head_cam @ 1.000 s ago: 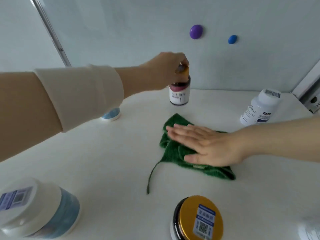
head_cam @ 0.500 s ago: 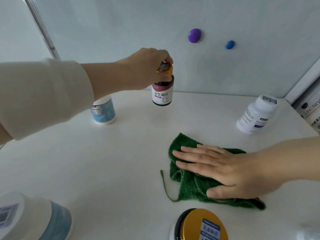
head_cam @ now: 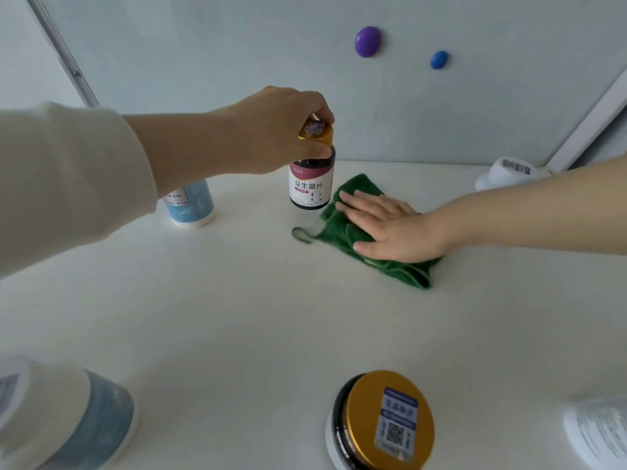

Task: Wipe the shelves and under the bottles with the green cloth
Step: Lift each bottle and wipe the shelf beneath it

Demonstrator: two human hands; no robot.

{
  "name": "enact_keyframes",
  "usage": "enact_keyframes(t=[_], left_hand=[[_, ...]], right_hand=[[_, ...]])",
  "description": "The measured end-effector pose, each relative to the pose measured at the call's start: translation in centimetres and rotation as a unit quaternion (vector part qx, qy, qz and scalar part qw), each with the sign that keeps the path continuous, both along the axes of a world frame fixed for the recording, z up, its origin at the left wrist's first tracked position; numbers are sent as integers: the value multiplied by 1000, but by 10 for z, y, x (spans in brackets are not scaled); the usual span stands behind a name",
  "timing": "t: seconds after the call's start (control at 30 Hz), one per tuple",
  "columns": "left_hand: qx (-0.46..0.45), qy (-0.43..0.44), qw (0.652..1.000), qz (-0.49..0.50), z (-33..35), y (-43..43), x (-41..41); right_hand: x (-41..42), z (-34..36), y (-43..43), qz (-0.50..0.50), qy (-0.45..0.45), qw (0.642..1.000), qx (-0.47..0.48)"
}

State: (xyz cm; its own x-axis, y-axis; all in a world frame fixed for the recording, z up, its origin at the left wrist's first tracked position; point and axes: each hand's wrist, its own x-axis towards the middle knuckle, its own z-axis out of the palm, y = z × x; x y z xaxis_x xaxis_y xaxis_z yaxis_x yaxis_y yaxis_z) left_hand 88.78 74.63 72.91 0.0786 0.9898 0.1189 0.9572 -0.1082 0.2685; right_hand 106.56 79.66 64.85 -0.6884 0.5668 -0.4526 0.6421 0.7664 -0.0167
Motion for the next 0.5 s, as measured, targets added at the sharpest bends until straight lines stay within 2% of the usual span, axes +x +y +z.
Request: enact_keyframes(t=[0.13,0.23,0.33,0.5], left_hand=[[-10,-3,1000,-17,-8,-7,4],[-16,-3,1000,-26,-14,-5,9],[-12,-4,1000,-23,-17,3,14],[-19,-1,1000,-8,-23,19,21]], right_hand=[[55,7,-66,144,-55,985,-71],[64,16,-71,173,-81,976,-101],[50,13,-49,85,-72,990,-86],[20,3,0,-56,10,998,-10]])
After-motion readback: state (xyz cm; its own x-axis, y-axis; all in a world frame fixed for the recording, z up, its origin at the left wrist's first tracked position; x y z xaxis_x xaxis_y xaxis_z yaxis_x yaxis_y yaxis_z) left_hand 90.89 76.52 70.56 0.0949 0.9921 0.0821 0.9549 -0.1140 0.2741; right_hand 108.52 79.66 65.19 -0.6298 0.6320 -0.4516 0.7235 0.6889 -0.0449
